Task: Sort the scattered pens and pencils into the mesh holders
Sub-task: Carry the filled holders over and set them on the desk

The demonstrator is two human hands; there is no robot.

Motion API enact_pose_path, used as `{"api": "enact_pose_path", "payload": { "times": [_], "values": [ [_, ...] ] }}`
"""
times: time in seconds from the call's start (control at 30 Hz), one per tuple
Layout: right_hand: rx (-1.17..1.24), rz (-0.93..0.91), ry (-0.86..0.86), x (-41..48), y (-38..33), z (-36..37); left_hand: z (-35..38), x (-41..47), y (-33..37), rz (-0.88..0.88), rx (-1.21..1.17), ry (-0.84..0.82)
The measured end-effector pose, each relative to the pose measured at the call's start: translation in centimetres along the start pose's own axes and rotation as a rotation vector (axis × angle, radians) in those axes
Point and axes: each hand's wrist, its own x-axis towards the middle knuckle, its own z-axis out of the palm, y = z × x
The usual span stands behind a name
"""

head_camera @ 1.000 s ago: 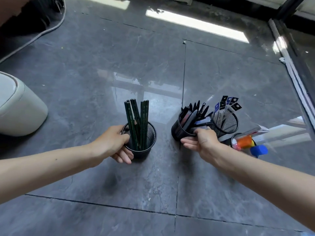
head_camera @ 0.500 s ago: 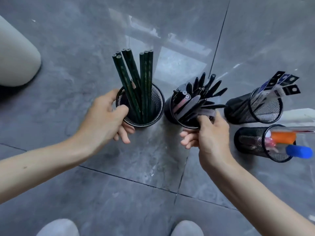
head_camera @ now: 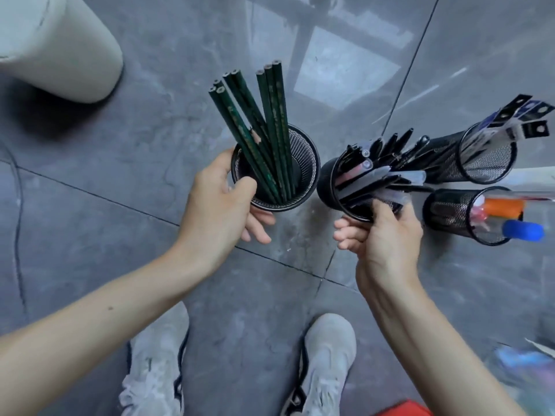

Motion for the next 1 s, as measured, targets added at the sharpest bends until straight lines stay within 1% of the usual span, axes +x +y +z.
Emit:
{"api": "enact_pose_path", "payload": {
  "times": [0.13, 0.37, 0.53, 0.7, 0.87, 0.9, 1.0],
  "values": [
    [0.006, 0.026, 0.003, -4.3, -3.4, -0.9, -0.1, -4.3, 2.7, -0.091, -0.008, -0.008],
    [0.038, 0.124, 0.071, -13.5, -11.5, -4.4, -0.3, -12.4, 11.3, -0.157, -0.026, -0.005],
    [0.044, 0.196, 0.102, -20.7, -19.4, -7.0, -0.6, -19.0, 19.9, -0.21, -0.025, -0.017],
    [0.016, 0.242, 0.059, -29.5, -30.8, -9.5, -2.6, -27.0, 31.9, -0.221, -0.004, -0.041],
    [-0.118, 0.182, -0.027, -37.9, -40.6, -11.7, -5.4, -34.5, 42.6, -0.178, 0.087, -0.084],
    [-0.144, 0.177, -0.039, -39.0, -41.5, -12.1, -5.7, -35.6, 43.5, -0.188, 0.083, -0.093],
    [-0.172, 0.169, -0.079, -42.1, -45.8, -11.7, -7.7, -38.2, 47.9, -0.177, 0.034, -0.054]
  ]
}}
